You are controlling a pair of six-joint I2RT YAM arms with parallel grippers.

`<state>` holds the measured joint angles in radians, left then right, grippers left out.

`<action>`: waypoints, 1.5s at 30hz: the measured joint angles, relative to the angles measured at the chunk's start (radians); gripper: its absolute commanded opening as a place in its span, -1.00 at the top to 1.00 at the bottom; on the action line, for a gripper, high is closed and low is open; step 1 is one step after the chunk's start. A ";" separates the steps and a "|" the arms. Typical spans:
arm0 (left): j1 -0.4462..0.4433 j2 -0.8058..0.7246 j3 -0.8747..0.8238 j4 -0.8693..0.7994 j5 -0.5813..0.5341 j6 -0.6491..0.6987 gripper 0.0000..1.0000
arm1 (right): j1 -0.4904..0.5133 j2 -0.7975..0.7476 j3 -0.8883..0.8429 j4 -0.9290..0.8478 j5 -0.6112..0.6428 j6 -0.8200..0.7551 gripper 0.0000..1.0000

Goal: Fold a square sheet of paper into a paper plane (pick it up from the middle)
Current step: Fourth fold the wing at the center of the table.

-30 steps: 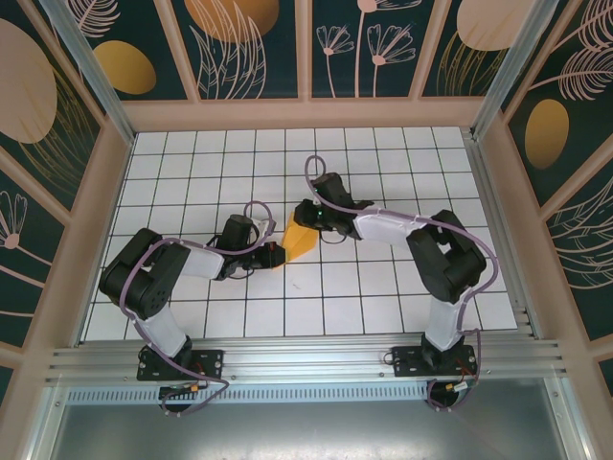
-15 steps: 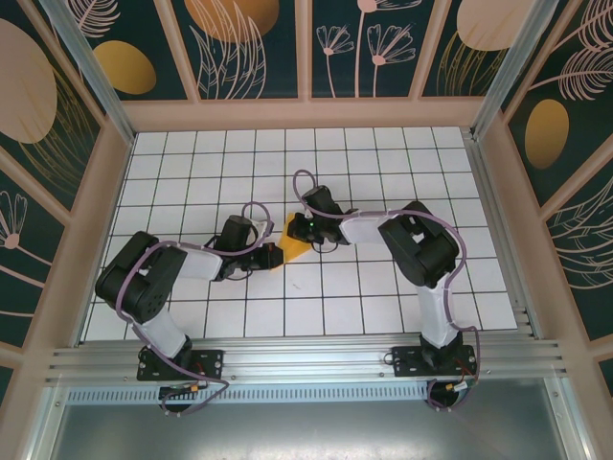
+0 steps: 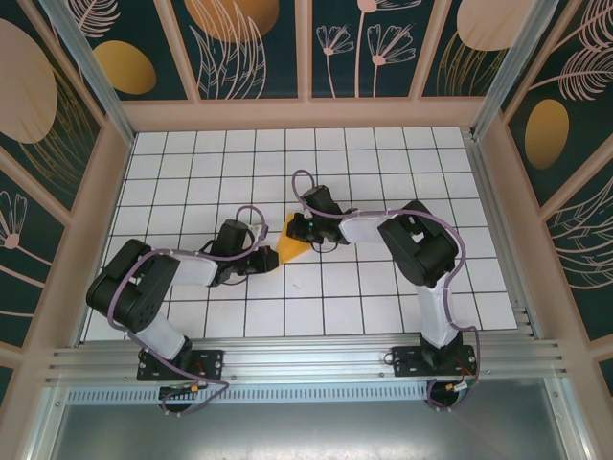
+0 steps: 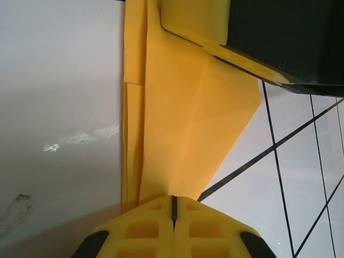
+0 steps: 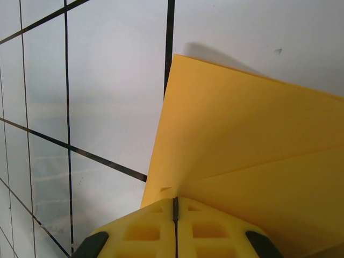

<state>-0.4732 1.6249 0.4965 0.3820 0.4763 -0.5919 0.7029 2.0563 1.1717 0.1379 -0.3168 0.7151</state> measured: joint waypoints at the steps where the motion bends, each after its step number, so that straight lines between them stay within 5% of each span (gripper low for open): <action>1: 0.000 -0.004 -0.005 0.000 -0.003 -0.004 1.00 | -0.001 0.000 0.000 0.000 -0.001 -0.002 0.83; 14: 0.024 -0.023 -0.048 0.035 0.028 -0.034 1.00 | -0.008 0.002 0.000 0.000 -0.022 -0.010 0.83; 45: 0.023 -0.117 -0.037 -0.168 -0.049 -0.064 1.00 | -0.010 0.010 0.032 -0.051 -0.025 -0.030 0.81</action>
<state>-0.4500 1.5082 0.4595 0.2138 0.4274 -0.6559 0.6933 2.0659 1.2041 0.0868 -0.3416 0.6849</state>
